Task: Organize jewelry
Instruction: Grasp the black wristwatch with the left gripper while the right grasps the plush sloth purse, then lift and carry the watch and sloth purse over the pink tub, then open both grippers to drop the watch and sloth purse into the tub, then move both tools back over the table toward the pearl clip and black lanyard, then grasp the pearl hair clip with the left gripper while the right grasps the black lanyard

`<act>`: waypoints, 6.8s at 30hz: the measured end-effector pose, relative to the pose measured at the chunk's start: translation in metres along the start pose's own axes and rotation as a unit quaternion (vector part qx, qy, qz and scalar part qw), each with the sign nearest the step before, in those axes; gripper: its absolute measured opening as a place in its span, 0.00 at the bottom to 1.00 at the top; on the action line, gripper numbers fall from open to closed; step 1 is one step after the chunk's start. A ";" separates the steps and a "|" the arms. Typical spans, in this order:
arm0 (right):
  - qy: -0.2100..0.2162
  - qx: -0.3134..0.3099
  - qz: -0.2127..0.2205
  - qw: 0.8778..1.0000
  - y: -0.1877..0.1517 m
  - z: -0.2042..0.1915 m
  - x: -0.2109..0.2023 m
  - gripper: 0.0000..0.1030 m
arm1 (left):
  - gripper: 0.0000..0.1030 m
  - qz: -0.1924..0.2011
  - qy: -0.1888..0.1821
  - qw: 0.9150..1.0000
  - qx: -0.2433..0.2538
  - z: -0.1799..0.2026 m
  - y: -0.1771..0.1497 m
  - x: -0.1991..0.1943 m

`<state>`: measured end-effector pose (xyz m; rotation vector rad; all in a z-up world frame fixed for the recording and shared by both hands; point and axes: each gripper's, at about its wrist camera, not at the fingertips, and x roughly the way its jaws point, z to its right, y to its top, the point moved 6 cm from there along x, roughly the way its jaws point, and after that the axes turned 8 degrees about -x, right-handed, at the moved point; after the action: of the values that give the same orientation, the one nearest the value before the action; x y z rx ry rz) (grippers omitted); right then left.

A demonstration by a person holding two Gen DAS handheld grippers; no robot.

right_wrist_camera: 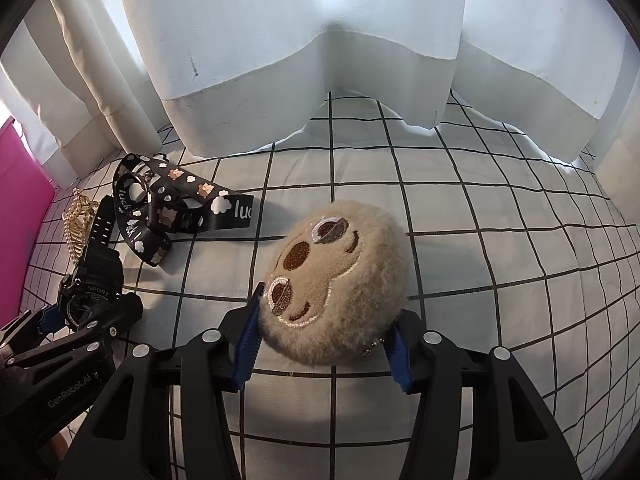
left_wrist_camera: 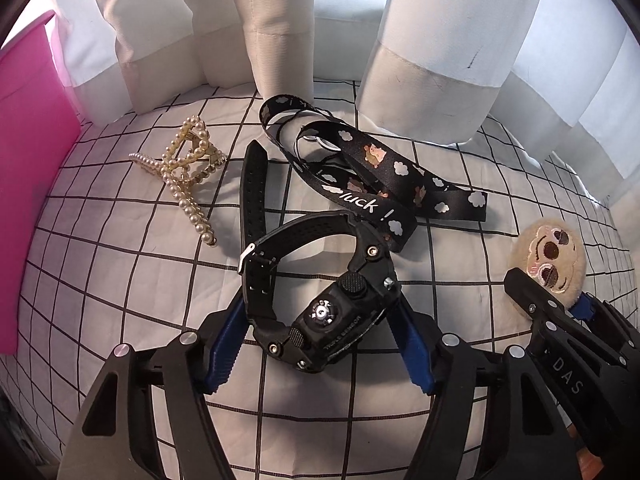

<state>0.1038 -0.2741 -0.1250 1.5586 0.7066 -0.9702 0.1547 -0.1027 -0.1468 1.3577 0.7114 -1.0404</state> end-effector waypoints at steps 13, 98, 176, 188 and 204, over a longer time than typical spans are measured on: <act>0.001 -0.009 0.023 1.000 -0.003 -0.006 -0.020 0.46 | 0.63 0.025 0.008 1.000 0.008 -0.017 0.005 -0.025; 0.224 -0.336 -0.011 0.915 0.173 -0.503 -0.080 0.58 | 0.75 0.062 0.137 0.966 -0.209 -0.407 0.115 -0.186; 0.114 -0.174 -0.022 0.978 0.064 -0.108 0.039 0.63 | 0.90 0.000 0.064 0.997 -0.036 -0.102 0.078 0.019; 0.089 -0.193 -0.006 0.977 0.069 -0.112 0.049 0.63 | 0.90 -0.006 0.068 0.997 -0.040 -0.094 0.091 0.040; 0.079 -0.176 0.017 0.981 0.056 -0.132 0.047 0.20 | 0.18 0.013 0.037 0.999 -0.032 -0.086 0.088 0.022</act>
<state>0.2017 -0.1597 -0.1323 1.3380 0.9058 -0.6578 0.2567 -0.0308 -0.1397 1.3511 0.7736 -0.9436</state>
